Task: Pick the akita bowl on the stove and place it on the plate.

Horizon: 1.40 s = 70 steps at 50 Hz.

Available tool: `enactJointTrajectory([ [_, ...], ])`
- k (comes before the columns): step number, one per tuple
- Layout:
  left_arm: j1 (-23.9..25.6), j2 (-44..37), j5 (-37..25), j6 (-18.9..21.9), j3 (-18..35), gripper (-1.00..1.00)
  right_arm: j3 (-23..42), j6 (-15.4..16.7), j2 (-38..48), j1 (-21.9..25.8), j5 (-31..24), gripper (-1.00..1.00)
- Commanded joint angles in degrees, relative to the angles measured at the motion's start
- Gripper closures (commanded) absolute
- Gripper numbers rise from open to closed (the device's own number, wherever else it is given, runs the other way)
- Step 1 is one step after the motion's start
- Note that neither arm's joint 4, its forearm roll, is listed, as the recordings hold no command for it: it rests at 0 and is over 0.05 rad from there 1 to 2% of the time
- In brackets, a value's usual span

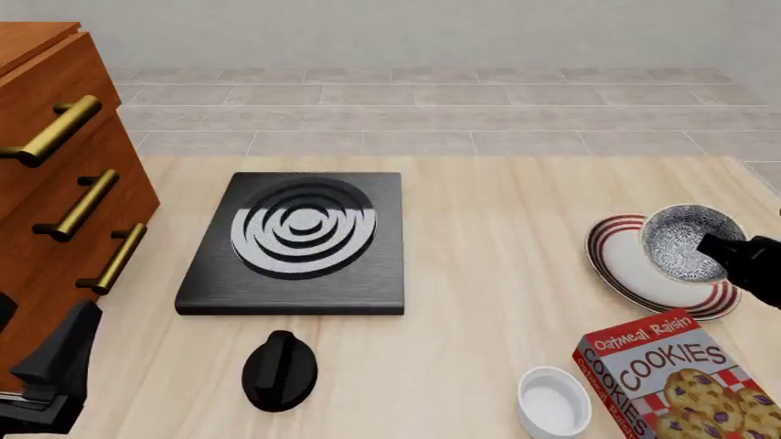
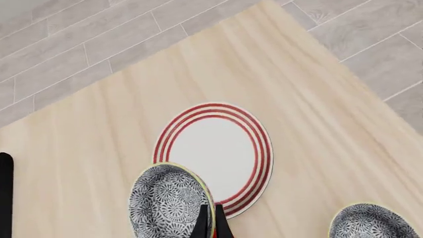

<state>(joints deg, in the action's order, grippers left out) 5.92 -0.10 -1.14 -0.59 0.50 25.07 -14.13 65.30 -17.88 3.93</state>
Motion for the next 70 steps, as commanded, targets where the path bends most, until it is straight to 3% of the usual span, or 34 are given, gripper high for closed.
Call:
enactJointTrajectory([
  [1,-0.02,-0.06,0.15,0.12,-0.26,-1.00,-2.76,0.01,3.24,-0.12,4.67,1.00],
  [13,-0.20,-0.09,-0.09,0.19,-0.15,-1.00,-5.19,-0.87,6.70,-1.46,9.25,1.00],
  [32,-0.22,-0.08,-0.08,0.08,-0.26,-1.00,-4.12,0.66,13.74,-3.28,13.03,1.00],
  [54,-0.54,-0.19,-0.28,0.34,-0.34,-1.00,4.25,3.82,16.46,-5.20,6.66,1.00],
  [70,-0.58,-0.45,-0.18,0.62,-0.42,-1.00,7.35,4.73,20.25,-5.06,6.15,1.00],
])
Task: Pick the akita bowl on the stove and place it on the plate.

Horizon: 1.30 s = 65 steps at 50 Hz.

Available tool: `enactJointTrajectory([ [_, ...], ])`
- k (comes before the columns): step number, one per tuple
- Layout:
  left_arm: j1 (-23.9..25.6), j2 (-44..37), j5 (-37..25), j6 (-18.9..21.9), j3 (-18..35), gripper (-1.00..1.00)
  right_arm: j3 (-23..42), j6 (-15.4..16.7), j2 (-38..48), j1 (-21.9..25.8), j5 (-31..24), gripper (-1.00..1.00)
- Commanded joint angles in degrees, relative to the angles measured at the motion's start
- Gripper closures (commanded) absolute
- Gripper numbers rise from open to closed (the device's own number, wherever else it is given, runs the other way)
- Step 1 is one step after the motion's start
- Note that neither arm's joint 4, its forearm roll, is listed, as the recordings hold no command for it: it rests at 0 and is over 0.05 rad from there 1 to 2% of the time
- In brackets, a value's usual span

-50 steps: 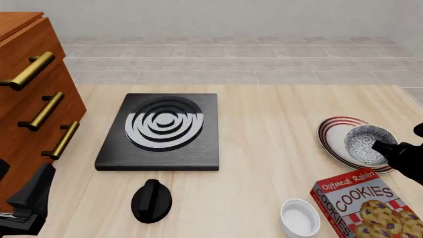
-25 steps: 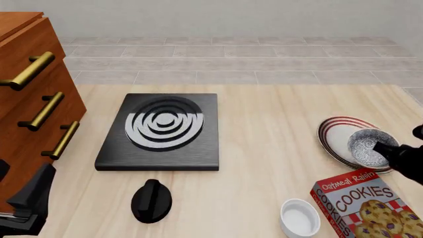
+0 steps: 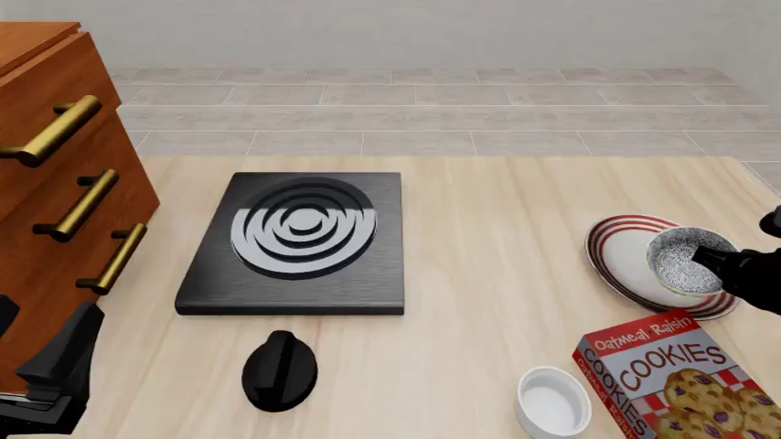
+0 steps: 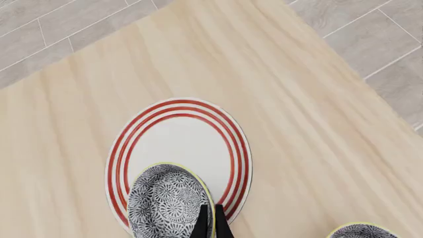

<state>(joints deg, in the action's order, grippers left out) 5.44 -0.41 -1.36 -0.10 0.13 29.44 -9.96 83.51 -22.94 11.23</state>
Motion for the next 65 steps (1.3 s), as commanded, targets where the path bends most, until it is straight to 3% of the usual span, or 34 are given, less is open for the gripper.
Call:
enactJointTrajectory([
  [1,-0.10,-0.15,0.04,0.13,-0.05,-1.00,2.98,0.56,2.04,0.00,-1.15,1.00],
  [10,-0.18,-0.20,0.06,0.08,-0.07,-1.00,3.55,0.72,3.87,0.44,-0.45,1.00],
  [14,-0.12,-0.19,-0.03,0.00,-0.02,-1.00,5.53,2.50,5.43,0.42,-1.67,1.00],
  [16,0.24,-0.28,-0.23,0.07,-0.05,-1.00,5.85,1.57,5.01,0.87,-2.02,1.00],
  [36,0.46,-0.77,0.04,0.25,-0.09,-1.00,6.14,2.99,11.82,2.22,2.01,1.00],
  [62,1.09,-1.84,0.73,0.13,-0.11,-1.00,5.96,5.47,14.01,1.49,3.71,1.00],
  [63,1.13,-1.88,0.73,0.11,-0.11,-1.00,5.97,5.58,13.72,1.46,3.53,-1.00],
  [65,1.13,-1.76,0.64,0.08,-0.11,-1.00,6.09,5.81,13.44,1.32,3.34,-1.00],
])
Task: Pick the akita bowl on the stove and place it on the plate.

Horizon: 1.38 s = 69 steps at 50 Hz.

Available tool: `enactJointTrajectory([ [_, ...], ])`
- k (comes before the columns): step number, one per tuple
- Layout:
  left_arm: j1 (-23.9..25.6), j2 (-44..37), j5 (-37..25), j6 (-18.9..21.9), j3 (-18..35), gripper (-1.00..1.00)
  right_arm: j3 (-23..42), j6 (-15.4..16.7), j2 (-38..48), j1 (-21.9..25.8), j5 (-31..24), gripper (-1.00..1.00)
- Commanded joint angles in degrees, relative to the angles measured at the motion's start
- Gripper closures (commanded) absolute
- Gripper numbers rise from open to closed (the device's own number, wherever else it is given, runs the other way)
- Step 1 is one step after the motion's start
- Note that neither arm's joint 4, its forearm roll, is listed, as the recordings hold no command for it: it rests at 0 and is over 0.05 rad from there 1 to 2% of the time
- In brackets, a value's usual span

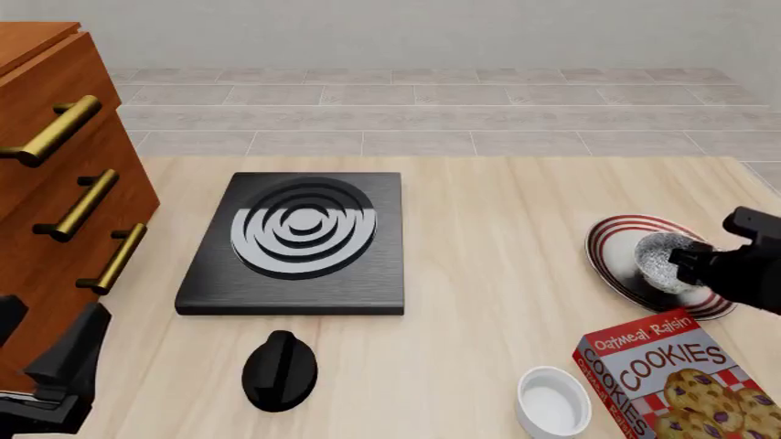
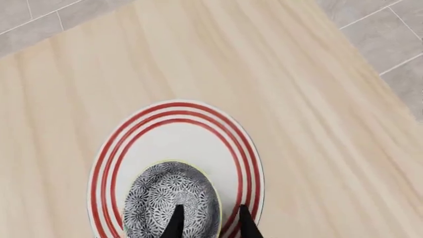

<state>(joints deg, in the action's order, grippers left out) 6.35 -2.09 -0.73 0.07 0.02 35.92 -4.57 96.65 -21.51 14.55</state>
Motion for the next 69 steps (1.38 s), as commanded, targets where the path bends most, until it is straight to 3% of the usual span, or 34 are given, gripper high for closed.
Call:
enactJointTrajectory([
  [1,0.22,-0.07,0.00,-0.10,0.00,-1.00,-0.36,0.56,0.04,-0.24,-0.04,-1.00],
  [10,0.25,-0.19,0.08,-0.14,0.00,-1.00,-0.18,0.28,-3.03,0.15,-1.10,-1.00],
  [39,0.09,-0.31,-0.10,0.29,-0.01,-1.00,-7.96,1.27,-30.49,3.95,-7.95,-1.00],
  [54,-0.33,-1.45,0.53,0.75,0.04,-1.00,-8.68,1.02,-48.56,7.99,-17.95,-1.00],
  [57,0.07,-1.21,0.39,0.98,-0.01,-1.00,-7.81,-1.16,-53.70,10.08,-21.58,-1.00],
  [61,0.06,-0.92,0.14,1.43,0.03,-1.00,-6.70,1.27,-57.21,10.35,-24.51,-1.00],
  [69,0.04,-1.39,0.49,1.80,0.02,-1.00,-3.26,1.73,-64.24,14.06,-31.10,-1.00],
])
